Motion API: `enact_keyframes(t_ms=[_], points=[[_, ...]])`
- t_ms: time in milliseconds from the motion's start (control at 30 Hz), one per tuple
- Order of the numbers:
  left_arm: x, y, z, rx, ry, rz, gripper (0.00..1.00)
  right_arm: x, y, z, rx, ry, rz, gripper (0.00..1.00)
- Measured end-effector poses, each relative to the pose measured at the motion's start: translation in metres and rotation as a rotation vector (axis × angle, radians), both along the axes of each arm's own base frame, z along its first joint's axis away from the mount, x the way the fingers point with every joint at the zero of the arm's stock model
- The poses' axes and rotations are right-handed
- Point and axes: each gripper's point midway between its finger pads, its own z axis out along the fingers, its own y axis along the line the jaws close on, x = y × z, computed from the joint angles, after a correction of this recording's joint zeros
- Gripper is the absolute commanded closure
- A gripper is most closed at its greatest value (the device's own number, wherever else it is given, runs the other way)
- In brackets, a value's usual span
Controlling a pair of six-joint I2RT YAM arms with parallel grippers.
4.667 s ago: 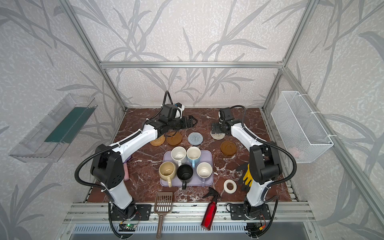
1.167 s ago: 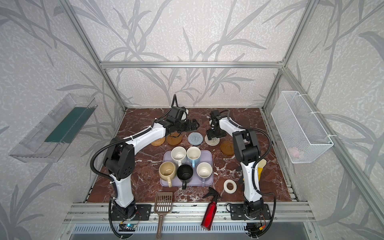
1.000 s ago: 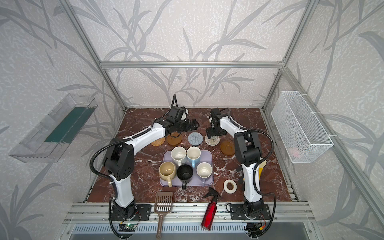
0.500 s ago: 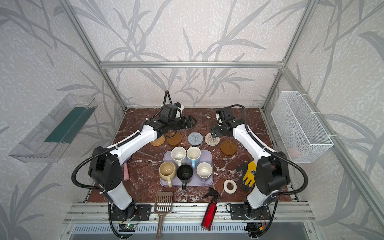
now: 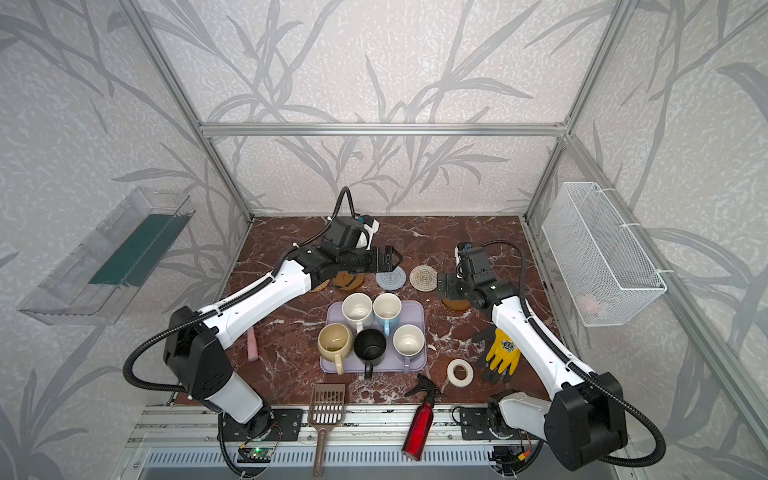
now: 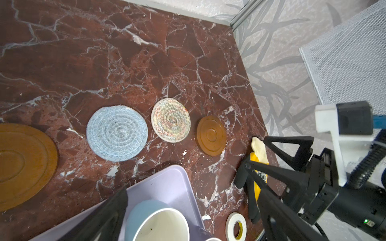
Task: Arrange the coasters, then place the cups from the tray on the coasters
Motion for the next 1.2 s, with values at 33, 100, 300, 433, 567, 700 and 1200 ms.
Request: enact_keyframes(t_ms=[33,100,300,433,567,700,1200], points=[[-0.004,-0.001,0.0,0.018,0.007,-0.008,0.01,0.001,-0.001,-0.004,0.005,0.008,-0.009,0.01],[-0.01,-0.006,0.004,0.038,0.004,-0.023,0.01,0.001,-0.004,-0.013,0.01,0.032,-0.029,0.01],[-0.018,-0.025,0.012,0.05,-0.019,-0.058,0.01,0.006,-0.029,-0.053,0.023,0.153,-0.135,0.02],[-0.015,-0.037,-0.001,0.069,0.001,-0.073,0.01,0.006,-0.046,-0.082,0.004,0.259,-0.185,0.1],[-0.01,-0.045,-0.016,0.094,0.028,-0.076,0.01,0.012,-0.049,-0.096,-0.017,0.311,-0.183,0.22],[-0.005,-0.048,-0.022,0.109,0.041,-0.075,0.01,0.019,-0.051,-0.104,-0.028,0.334,-0.175,0.29],[0.015,-0.07,-0.017,0.137,0.011,-0.124,0.01,0.05,-0.063,-0.125,-0.078,0.402,-0.169,0.45]])
